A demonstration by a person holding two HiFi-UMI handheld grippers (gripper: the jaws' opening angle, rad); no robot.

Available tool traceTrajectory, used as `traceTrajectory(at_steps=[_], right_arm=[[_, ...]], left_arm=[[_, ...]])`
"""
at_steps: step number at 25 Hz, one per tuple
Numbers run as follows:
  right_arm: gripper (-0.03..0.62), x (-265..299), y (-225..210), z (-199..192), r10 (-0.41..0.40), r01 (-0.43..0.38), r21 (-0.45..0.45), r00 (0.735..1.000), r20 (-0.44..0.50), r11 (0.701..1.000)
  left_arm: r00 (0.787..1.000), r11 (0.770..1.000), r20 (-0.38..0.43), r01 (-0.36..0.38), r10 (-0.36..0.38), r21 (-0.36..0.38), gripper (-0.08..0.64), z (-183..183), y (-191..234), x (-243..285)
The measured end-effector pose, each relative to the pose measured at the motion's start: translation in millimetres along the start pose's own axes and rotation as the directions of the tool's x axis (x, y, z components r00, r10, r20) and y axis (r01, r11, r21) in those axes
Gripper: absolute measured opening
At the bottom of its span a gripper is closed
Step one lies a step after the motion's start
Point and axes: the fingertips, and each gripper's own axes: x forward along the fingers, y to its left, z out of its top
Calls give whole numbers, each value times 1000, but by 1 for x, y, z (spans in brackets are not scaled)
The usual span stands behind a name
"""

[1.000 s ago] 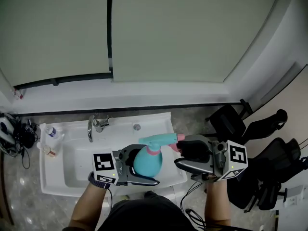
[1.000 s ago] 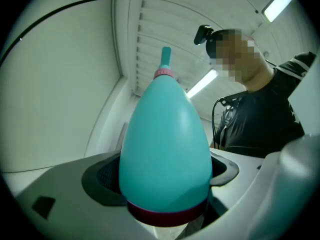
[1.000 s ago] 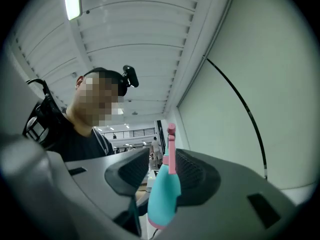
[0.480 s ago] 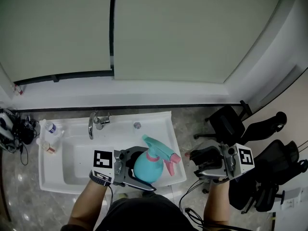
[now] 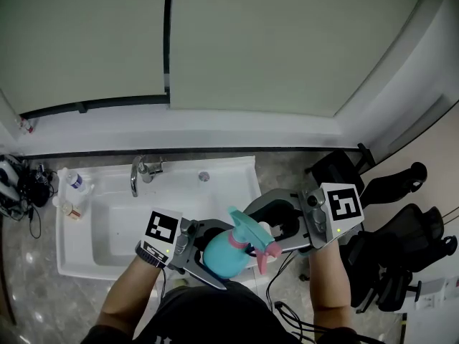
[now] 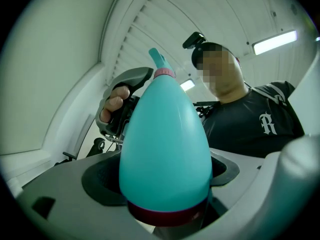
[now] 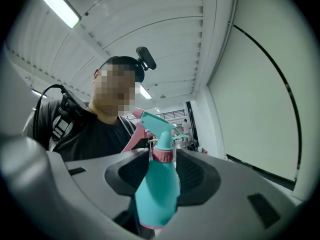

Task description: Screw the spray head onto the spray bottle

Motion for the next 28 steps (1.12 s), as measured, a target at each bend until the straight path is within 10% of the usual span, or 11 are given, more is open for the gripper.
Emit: traceTrajectory(at_steps=[7,12,21,28], right_arm=[[161,15,8,-1,91,-92,34,996,17,995],[144,9,-11,2,-105,102,46,993,50,994],[136,-16,-47,-13,-505,505,60,863,-11,861],[130,-25,-56,-18,-599,594,96,800,31,799]], left_arm=[[999,999,-40,28,-29,-18,448,-8,-5,1],[981,981,-69,-179,184,69,448,-5,20,-12],[788,816,-213,-548,578,187,448,-15,71,-39],[642,704,-292,-664,709,250,446,-21,89,-47]])
